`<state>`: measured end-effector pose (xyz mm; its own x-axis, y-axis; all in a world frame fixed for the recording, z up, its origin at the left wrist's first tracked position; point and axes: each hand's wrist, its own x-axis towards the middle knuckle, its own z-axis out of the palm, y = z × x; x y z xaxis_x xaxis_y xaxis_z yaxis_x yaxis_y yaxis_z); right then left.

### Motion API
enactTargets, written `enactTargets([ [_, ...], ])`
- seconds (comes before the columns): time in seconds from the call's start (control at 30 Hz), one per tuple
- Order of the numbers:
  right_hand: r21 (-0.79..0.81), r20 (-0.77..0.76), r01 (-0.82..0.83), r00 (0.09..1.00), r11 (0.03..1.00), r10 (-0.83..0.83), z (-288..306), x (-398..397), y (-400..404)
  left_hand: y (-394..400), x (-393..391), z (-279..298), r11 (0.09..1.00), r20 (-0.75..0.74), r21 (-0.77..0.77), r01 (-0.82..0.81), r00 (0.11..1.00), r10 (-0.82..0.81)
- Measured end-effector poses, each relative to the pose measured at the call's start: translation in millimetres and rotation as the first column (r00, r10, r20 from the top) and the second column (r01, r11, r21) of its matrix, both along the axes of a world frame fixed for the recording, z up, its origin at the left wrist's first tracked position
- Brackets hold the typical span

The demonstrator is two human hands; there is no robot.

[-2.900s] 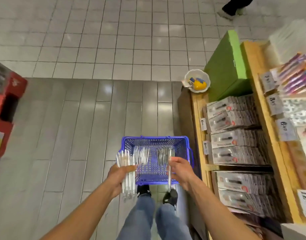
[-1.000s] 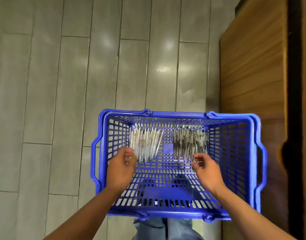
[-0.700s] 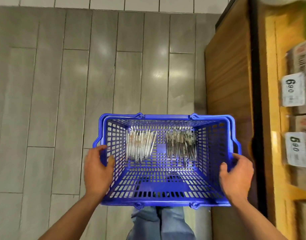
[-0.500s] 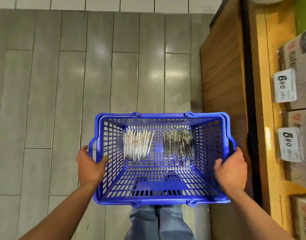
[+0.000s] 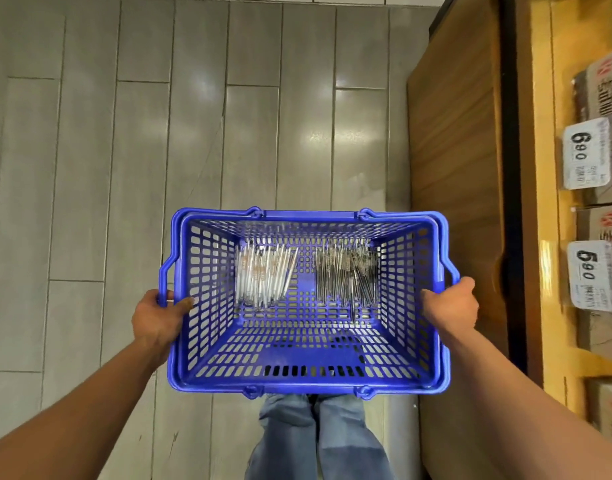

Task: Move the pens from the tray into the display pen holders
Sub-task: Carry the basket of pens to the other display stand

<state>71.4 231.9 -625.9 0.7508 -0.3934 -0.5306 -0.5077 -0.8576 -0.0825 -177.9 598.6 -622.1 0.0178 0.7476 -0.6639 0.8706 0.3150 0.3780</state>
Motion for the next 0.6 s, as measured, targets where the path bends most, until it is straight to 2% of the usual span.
enactTargets([
  [0.13, 0.234, 0.002, 0.072, 0.997, 0.970, -0.075, 1.6, 9.6, -14.5, 3.2, -1.6, 6.2, 0.989, 0.104, -0.099, -0.112, 0.987, 0.122],
  [0.3, 0.415, 0.020, 0.066, 0.996, 0.907, -0.081, 31.4, 19.1, -16.5, 7.2, -8.1, 34.7, 0.982, 0.173, -0.146, -0.122, 0.974, 0.146],
  [0.43, 0.531, -0.019, 0.008, 1.000, 0.847, 0.003, 81.8, 24.9, -11.3, 11.7, -19.0, 85.3, 0.977, 0.214, -0.165, -0.132, 0.963, 0.166],
  [0.6, 0.687, -0.126, -0.007, 0.984, 0.727, 0.129, 177.0, 28.1, -2.4, 22.5, -35.1, 173.9, 0.976, 0.259, -0.165, -0.143, 0.948, 0.183],
])
